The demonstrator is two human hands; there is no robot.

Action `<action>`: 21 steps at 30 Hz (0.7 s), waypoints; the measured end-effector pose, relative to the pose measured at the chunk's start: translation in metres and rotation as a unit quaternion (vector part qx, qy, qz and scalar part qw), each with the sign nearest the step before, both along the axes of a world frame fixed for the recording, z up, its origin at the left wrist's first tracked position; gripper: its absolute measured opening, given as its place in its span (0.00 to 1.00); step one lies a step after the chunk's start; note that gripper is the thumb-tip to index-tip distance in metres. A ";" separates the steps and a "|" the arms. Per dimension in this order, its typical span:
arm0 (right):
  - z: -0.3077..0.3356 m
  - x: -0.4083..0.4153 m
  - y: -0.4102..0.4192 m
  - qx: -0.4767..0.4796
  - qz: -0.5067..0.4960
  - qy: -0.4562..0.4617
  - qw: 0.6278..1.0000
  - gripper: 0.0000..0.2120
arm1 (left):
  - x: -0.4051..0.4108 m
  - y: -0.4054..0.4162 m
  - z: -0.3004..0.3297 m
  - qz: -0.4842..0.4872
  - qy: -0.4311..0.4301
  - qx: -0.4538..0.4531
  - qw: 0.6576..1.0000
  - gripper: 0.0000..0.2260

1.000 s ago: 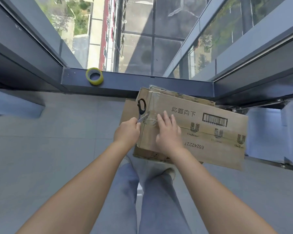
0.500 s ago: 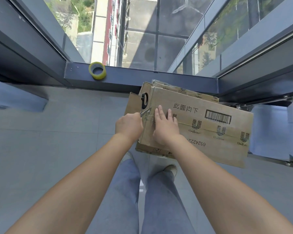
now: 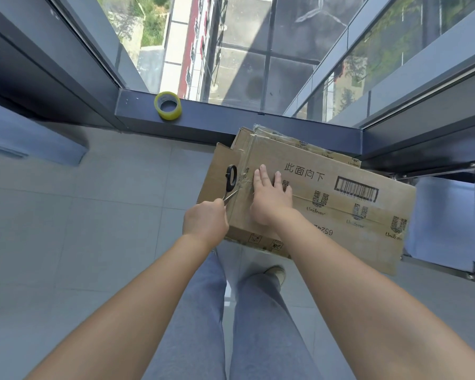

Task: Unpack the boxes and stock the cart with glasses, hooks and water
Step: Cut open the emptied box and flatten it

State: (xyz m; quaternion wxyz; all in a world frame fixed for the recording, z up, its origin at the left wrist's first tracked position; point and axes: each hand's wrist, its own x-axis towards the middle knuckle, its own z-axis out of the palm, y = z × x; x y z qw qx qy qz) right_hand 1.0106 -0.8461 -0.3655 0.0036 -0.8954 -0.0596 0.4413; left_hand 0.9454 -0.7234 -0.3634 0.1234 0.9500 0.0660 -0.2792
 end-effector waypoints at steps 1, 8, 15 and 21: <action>0.001 0.000 0.000 0.000 0.001 0.003 1.000 0.35 | -0.003 0.000 0.001 0.001 0.000 0.001 1.000 0.11; 0.010 -0.007 -0.006 0.076 -0.061 -0.060 0.993 0.31 | -0.017 -0.004 0.012 0.113 -0.010 -0.062 0.992 0.11; 0.039 -0.042 0.009 0.311 -0.397 -0.050 0.862 0.17 | 0.003 -0.039 0.027 0.230 -0.055 -0.181 0.955 0.07; 0.037 -0.035 0.005 0.303 -0.442 -0.040 0.843 0.17 | -0.006 -0.058 0.025 0.244 -0.042 -0.266 0.931 0.17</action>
